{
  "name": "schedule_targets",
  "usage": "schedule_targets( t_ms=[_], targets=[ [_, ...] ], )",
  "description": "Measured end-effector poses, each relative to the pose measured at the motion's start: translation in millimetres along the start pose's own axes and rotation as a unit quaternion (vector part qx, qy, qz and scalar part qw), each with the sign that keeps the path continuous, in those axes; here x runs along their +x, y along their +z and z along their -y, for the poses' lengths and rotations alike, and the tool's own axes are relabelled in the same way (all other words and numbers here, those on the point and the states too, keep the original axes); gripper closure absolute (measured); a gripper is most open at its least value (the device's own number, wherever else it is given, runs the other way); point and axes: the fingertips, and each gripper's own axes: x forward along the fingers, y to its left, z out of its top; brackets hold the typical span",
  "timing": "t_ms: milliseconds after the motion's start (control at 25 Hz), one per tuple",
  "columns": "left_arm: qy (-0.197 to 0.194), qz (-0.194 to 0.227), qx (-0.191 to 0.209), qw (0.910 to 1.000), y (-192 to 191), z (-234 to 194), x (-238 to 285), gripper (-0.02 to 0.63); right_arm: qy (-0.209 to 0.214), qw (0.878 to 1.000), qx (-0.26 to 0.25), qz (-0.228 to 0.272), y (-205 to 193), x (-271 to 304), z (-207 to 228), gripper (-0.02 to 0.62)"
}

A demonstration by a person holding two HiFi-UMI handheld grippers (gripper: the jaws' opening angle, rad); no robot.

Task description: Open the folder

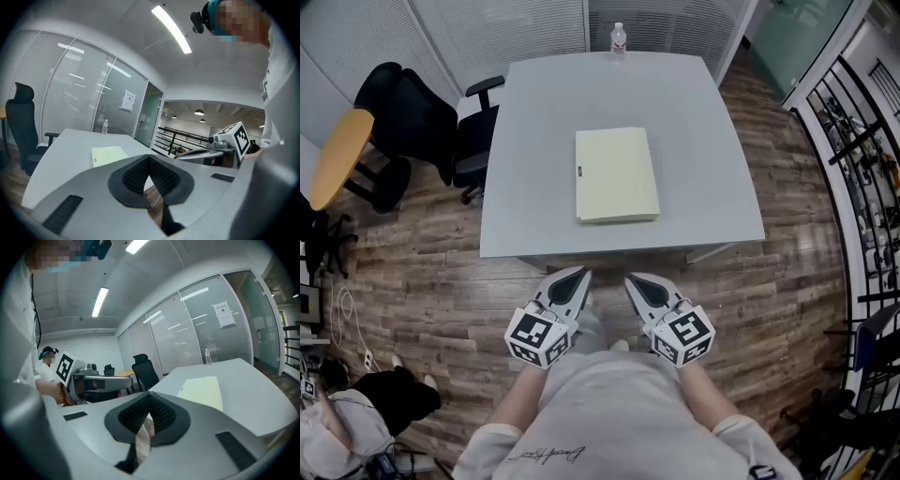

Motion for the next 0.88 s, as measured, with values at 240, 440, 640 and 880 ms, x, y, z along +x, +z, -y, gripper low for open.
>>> schedule_targets(
  t_ms=[240,440,640,880],
  targets=[
    [-0.013,0.003,0.008,0.9999,28,-47,38,0.597,-0.013,1.000,-0.006,-0.001,25,45,29,0.572],
    [-0.028,0.002,0.015,0.9995,44,-78,61,0.597,-0.025,1.000,-0.008,0.005,47,77,46,0.572],
    [-0.037,0.004,0.018,0.9991,58,-105,77,0.597,-0.035,0.999,-0.007,0.008,61,104,59,0.572],
    [-0.048,0.005,0.017,0.9987,64,-125,86,0.597,-0.050,0.999,-0.012,0.009,72,123,71,0.572]
  ],
)
